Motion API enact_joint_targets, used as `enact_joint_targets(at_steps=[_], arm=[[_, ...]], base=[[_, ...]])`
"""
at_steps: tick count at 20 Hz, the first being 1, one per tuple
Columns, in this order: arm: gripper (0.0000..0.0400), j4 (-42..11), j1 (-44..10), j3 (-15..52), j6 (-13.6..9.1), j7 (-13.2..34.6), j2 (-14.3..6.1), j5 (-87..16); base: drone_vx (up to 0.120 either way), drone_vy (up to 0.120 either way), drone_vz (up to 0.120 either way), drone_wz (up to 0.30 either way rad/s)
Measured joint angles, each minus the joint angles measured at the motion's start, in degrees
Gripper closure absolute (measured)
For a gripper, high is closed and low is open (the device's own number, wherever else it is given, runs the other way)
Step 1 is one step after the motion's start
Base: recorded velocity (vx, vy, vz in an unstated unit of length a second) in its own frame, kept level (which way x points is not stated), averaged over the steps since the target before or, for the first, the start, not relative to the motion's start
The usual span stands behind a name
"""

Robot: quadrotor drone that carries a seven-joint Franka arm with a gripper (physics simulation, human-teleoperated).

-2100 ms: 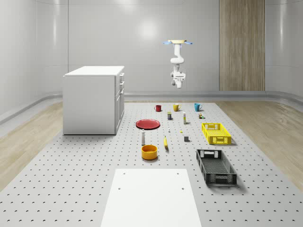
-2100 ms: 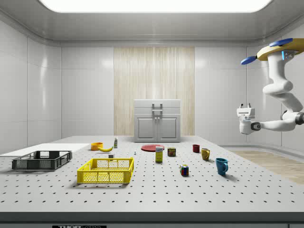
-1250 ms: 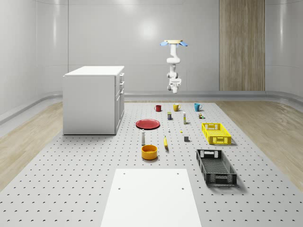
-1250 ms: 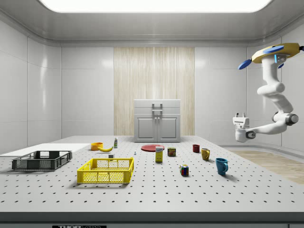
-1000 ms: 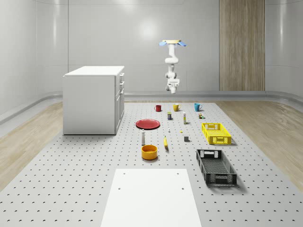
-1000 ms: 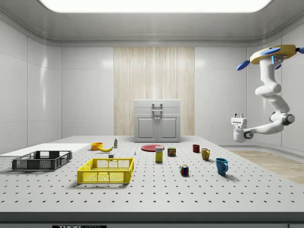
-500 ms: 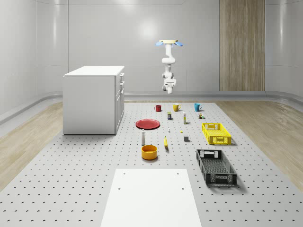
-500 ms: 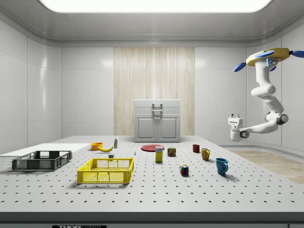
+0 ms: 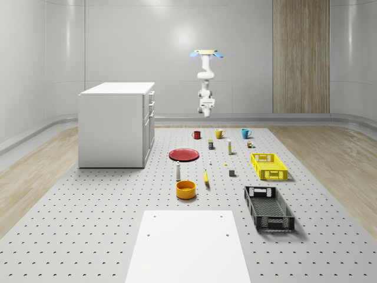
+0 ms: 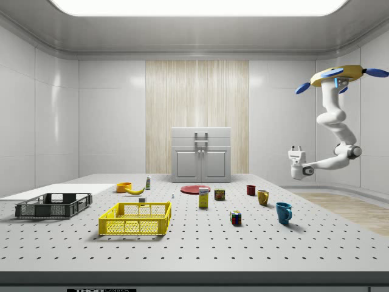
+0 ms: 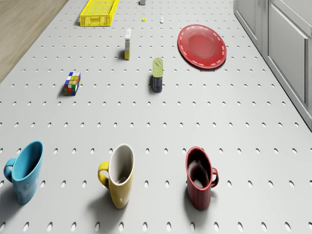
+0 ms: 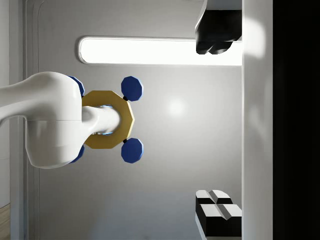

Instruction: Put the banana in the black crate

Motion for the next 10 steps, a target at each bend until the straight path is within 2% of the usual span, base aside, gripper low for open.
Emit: enact_joint_targets(at_steps=[10], arm=[[0.0000,-0.30,-0.19,0.57,0.43,0.09,-0.30,-0.77]], base=[[0.000,-0.120,0.000,0.000]])
